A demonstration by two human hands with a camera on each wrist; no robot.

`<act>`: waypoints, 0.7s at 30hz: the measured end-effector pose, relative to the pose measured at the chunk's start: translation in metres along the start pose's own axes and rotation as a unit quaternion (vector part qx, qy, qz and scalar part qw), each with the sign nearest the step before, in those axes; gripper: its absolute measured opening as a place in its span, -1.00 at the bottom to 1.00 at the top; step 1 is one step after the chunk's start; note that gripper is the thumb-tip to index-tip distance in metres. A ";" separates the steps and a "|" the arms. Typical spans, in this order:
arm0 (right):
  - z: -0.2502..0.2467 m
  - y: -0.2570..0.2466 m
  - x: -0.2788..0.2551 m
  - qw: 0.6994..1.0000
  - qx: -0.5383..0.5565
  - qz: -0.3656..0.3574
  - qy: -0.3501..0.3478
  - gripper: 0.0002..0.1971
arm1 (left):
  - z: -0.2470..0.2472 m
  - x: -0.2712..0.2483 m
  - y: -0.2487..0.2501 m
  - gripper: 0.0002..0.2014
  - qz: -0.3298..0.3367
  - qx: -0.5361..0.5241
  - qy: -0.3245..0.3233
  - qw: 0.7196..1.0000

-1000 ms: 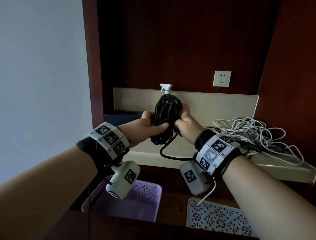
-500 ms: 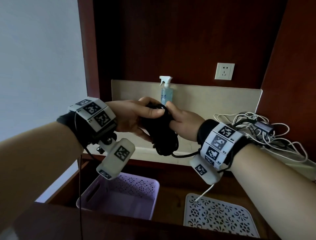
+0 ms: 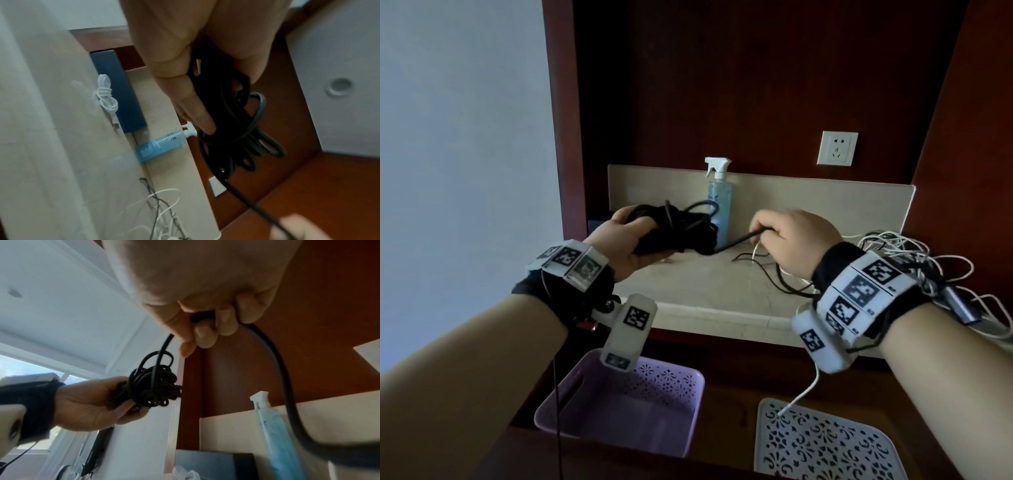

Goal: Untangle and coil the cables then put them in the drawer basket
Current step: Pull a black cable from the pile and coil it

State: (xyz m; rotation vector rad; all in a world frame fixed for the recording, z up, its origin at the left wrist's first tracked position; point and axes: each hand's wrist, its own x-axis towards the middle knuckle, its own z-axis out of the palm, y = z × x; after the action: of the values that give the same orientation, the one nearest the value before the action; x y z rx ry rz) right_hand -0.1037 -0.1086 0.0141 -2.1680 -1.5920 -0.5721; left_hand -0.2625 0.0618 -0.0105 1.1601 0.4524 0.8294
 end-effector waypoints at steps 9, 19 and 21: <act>0.009 0.049 0.006 0.975 -0.117 0.178 -0.068 -0.77 | -0.006 -0.013 0.011 -0.84 -0.008 0.022 -0.110 0.994; 0.012 0.009 0.026 0.970 0.005 0.125 -0.208 -0.85 | 0.014 -0.016 0.017 -0.84 0.014 -0.056 -0.096 0.994; 0.011 0.007 0.023 0.971 0.059 0.116 -0.202 -0.80 | 0.016 -0.015 0.020 -0.83 0.020 -0.070 -0.070 0.995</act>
State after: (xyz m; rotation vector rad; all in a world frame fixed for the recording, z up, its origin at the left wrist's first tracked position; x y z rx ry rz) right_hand -0.0896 -0.0868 0.0169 -2.4408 -1.4778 0.0395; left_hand -0.2673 0.0437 0.0125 1.0916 0.2507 0.7959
